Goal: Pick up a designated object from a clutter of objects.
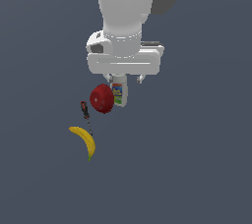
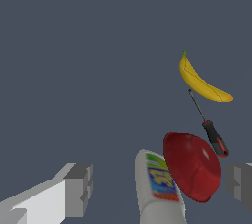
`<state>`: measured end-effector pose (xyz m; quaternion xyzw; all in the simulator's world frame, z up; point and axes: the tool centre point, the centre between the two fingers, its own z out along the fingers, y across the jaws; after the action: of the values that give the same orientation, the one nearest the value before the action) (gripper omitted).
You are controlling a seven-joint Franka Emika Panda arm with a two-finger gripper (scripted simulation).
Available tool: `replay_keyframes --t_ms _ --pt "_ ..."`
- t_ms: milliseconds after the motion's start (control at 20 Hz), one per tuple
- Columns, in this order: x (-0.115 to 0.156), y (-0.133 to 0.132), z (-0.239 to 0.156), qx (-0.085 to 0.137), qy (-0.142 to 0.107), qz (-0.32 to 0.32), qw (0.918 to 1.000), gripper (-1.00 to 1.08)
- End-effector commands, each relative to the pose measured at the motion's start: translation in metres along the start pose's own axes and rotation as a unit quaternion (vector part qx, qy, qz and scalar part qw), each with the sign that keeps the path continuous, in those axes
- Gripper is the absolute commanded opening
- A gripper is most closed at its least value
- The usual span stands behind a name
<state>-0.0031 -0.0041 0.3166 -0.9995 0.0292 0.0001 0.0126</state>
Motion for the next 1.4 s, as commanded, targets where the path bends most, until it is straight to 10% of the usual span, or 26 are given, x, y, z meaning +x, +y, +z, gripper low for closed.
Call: replay_keyframes --t_ms 0,1350 --pt "0.000 0.000 0.000 0.000 0.000 0.000 1.0000 1.00" --pt "0.035 0.043 0.014 -0.014 0.018 -0.048 0.9986 1.00"
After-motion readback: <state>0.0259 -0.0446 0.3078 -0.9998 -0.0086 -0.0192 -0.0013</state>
